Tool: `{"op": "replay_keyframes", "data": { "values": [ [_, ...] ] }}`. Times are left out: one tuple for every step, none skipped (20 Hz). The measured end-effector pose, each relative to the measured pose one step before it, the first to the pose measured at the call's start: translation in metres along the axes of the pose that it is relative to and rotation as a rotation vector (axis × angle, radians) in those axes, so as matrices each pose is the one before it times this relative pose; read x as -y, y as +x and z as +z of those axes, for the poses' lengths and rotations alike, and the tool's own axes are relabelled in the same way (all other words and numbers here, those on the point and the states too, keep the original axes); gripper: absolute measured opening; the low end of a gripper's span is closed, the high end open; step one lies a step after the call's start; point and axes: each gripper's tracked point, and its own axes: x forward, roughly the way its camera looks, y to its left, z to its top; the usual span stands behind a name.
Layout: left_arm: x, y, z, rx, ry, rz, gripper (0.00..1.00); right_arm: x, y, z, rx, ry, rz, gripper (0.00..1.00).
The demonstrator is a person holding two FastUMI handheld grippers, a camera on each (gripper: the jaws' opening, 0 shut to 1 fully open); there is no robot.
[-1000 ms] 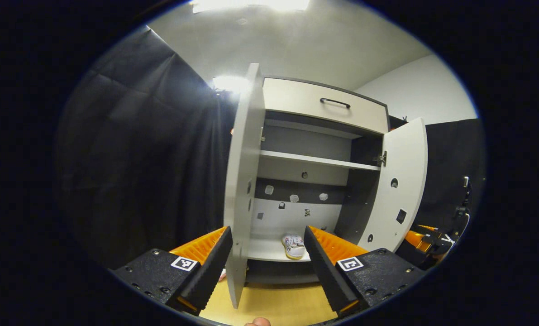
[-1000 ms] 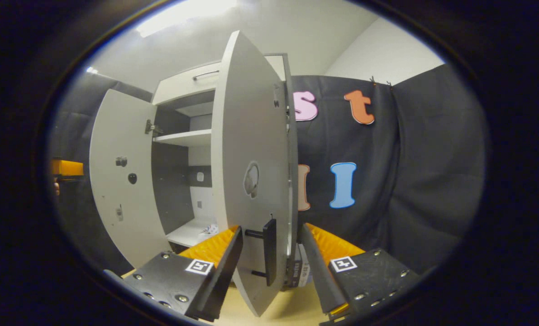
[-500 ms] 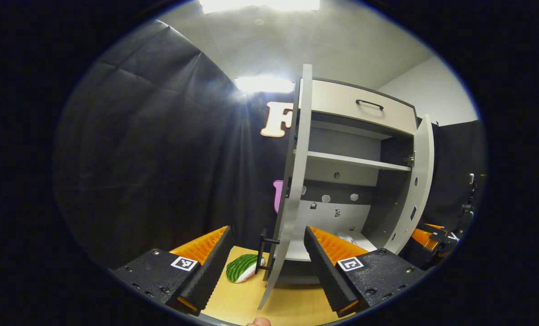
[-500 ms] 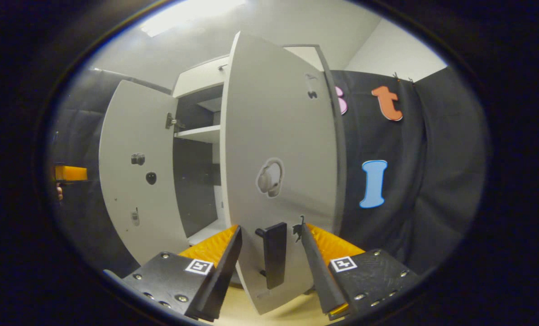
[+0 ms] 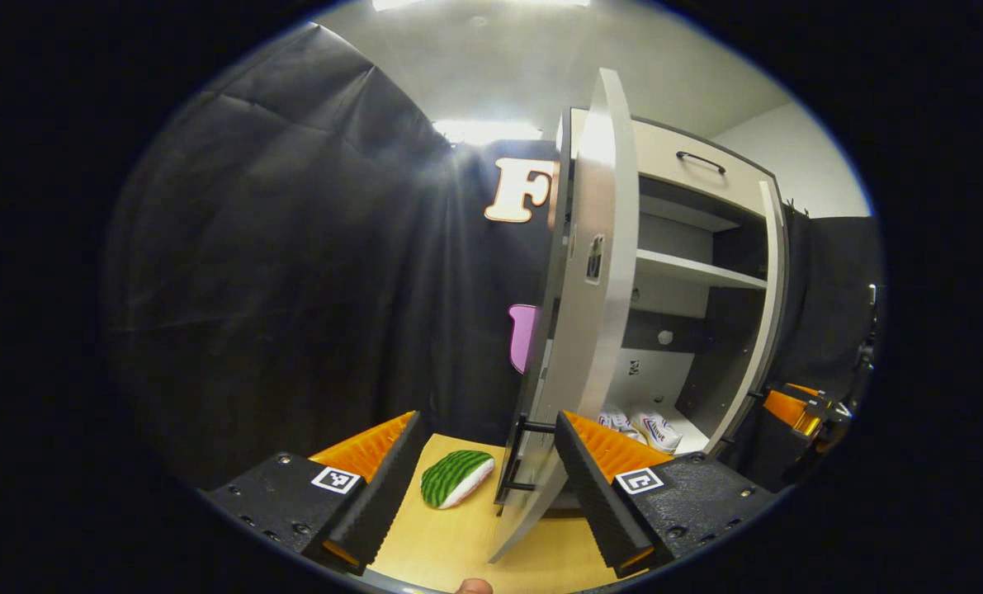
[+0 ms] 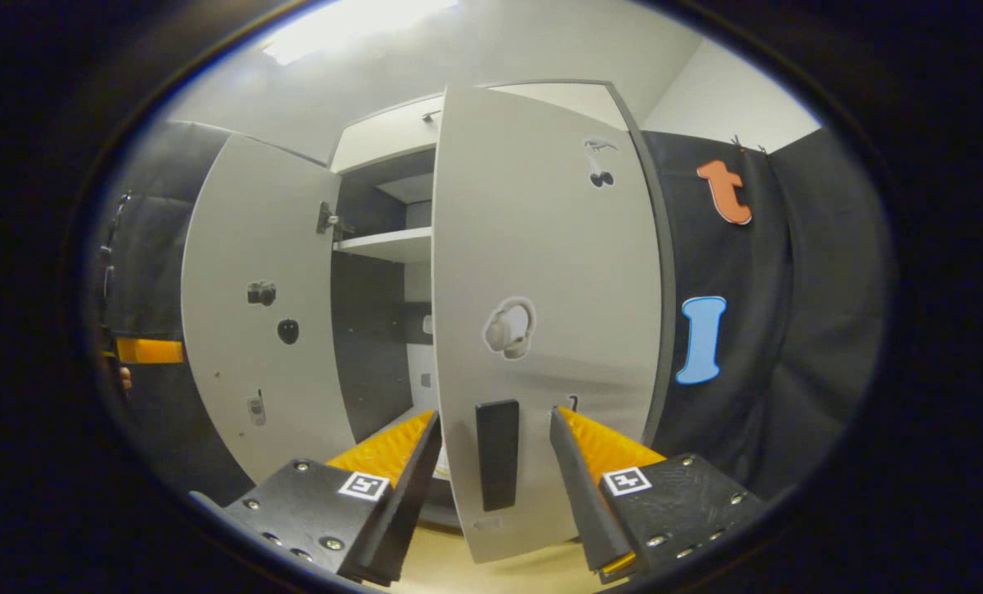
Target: Grab one shoe with the right hand and put it into the shoe cabinet, grab the other shoe with the left hand and put it into the shoe cabinet; then close the right door with the right hand and the left door with the left hand.
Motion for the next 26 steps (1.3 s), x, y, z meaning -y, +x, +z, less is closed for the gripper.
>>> {"op": "replay_keyframes", "data": {
  "values": [
    [0.00086,0.00331,-0.00226,-0.00762,0.00173,-0.00704,0.97,0.00093,0.00036,0.00005,0.00033,0.00261,-0.00845,0.75],
    [0.00105,0.00266,-0.00045,-0.00424,0.00199,-0.01489,1.0,0.0009,0.00077,-0.0003,-0.0002,0.00184,-0.00975,0.79],
    [0.0014,0.00028,-0.00009,-0.00399,0.00063,-0.02221,0.99,0.00122,0.00125,0.00049,0.00063,0.00206,-0.00698,0.83],
    [0.00123,0.0008,-0.00042,-0.00353,0.00074,-0.01769,0.94,0.00036,0.00043,0.00031,0.00114,0.00301,-0.00598,0.83],
    [-0.0045,-0.00331,-0.00287,-0.00463,0.01168,-0.00003,0.93,0.00048,0.00052,-0.00026,0.00101,0.00351,-0.00491,0.75],
    [0.00021,-0.00056,-0.00116,-0.00723,0.00888,0.00024,0.95,0.00019,0.00025,0.00049,0.00116,0.00471,-0.0033,0.75],
    [0.00489,0.00246,0.00112,-0.00216,0.00007,-0.00395,0.96,-0.00018,0.001,0.00002,-0.00002,0.00595,-0.00113,0.75],
    [0.0011,-0.00023,-0.00013,-0.00569,0.00037,-0.00439,0.92,-0.00046,0.00058,0.00025,0.00143,0.00535,-0.00134,0.75],
    [-0.00007,0.00044,0.00033,0.00207,0.00005,-0.00625,0.92,-0.00036,0.00079,0.00094,0.00121,0.00235,-0.0012,0.75],
    [0.00096,-0.00024,0.00038,-0.00152,0.00121,-0.00533,0.95,-0.00006,0.00013,0.00019,0.00148,0.00135,-0.00056,0.75],
    [0.00144,-0.00051,0.00009,-0.00247,0.00214,-0.00682,0.9,0.00003,0.00074,0.00043,-0.00032,0.00092,0.00113,0.75],
    [0.00303,0.00045,0.00108,0.0004,0.00145,-0.01079,0.91,-0.00029,0.00061,0.00017,-0.00037,0.00075,0.00149,0.75],
    [0.00581,0.00124,0.00147,-0.00091,-0.00211,-0.0176,0.9,0.00007,0.00032,-0.00016,-0.00112,-0.00099,0.00084,0.75],
    [0.00907,0.00299,-0.00012,0.00016,-0.00816,-0.02259,0.9,0.00093,-0.00039,-0.00078,-0.00166,-0.00195,0.00096,0.75],
    [0.01583,0.00673,-0.00694,-0.00584,-0.01315,-0.02849,0.9,-0.00006,-0.00084,-0.00031,-0.00085,-0.00171,0.0013,0.75],
    [0.01047,0.00359,-0.004,-0.00237,-0.00966,-0.02303,0.9,0.00005,0.0003,-0.00051,-0.00141,-0.00157,0.00151,0.75],
    [0.00918,0.00114,-0.00051,-0.00098,-0.00768,-0.02407,0.9,0.00038,-0.00014,0.00012,-0.00101,-0.00074,0.00095,0.79],
    [0.00892,0.00247,-0.00063,0.00044,-0.00682,-0.02262,0.9,0.00089,-0.00016,-0.00039,-0.00053,-0.00043,-0.0003,0.75],
    [0.00786,0.00328,-0.00246,-0.00203,-0.00722,-0.02407,0.9,0.00211,-0.00133,0.00077,-0.00042,0.00013,-0.00124,0.75],
    [0.00662,0.00465,-0.00101,-0.00025,-0.00761,-0.01886,0.95,0.00203,-0.00126,-0.00038,-0.00052,0.00079,-0.00169,0.75],
    [0.01002,0.00857,-0.0034,-0.00238,-0.00771,-0.02005,0.95,0.0016,-0.00178,-0.00055,-0.00116,0.00075,-0.00199,0.75],
    [0.00736,0.00575,-0.00182,-0.00175,-0.00195,-0.01241,0.9,0.00157,-0.0014,-0.00127,-0.00129,0.00052,-0.00169,0.75],
    [0.00752,0.00629,-0.00341,0.00007,0.00292,-0.01182,0.95,0.00123,-0.00063,-0.00042,-0.00081,0.00018,-0.00198,0.75],
    [0.00631,0.00648,-0.00127,-0.00038,0.00433,-0.00942,0.9,0.00141,-0.00139,-0.00108,-0.00015,0.00109,-0.00133,0.75],
    [0.00611,0.00704,-0.00097,0.00044,0.00271,-0.00977,0.9,0.00011,-0.00102,0.00011,-0.00038,0.00182,0.00083,0.75],
    [0.00647,0.00785,-0.00021,0.00015,0.00661,-0.01451,0.95,0.00001,-0.00022,-0.00039,0.00104,0.00125,0.00042,0.75]
  ]
}}
